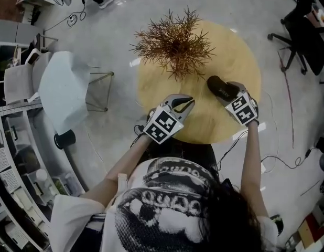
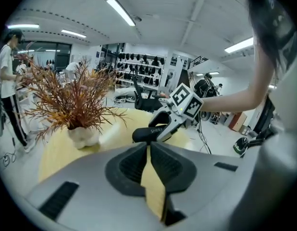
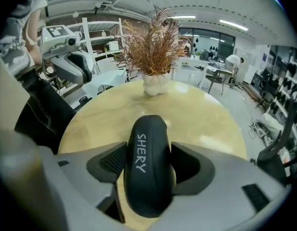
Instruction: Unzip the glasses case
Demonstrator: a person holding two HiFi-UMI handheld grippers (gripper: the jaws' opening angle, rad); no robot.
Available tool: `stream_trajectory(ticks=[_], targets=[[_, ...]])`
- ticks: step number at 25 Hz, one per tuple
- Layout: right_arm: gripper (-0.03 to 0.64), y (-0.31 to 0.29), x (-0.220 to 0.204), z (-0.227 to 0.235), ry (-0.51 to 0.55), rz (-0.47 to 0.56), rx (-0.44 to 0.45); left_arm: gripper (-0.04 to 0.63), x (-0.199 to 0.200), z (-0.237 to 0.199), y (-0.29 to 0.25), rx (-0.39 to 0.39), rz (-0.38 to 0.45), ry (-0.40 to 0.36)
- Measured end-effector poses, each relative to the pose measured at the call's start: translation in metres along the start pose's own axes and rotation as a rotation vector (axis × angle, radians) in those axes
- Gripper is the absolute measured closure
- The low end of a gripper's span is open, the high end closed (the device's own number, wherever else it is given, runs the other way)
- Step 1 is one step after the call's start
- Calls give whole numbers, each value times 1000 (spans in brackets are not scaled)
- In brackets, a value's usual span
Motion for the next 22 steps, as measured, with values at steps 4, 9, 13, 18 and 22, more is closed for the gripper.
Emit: stream_trajectory(ticks=[4, 9, 13, 18, 22], targets=[[330, 0, 1, -3, -8, 46, 50, 578, -10, -6, -4, 12, -16, 3], [331, -12, 4, -34, 67, 14, 116, 578, -30, -14, -8, 4, -61, -67], [333, -26, 8, -66, 105, -5, 145, 575, -55, -20, -12, -33, -93, -144], [333, -33, 13, -89, 138, -38, 146, 492, -82, -19, -29, -114, -138, -230], [333, -39, 15, -97, 157, -77, 134, 492, -96, -16, -43, -163, -155, -349]])
Point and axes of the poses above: the fingertips, and each gripper's own axes: y backward along the fingers, z to its right, x out of its top, the point moved 4 cm from there along y, backward along the fingers, and after that the axes turned 15 degrees about x, right-handed, at the moved point
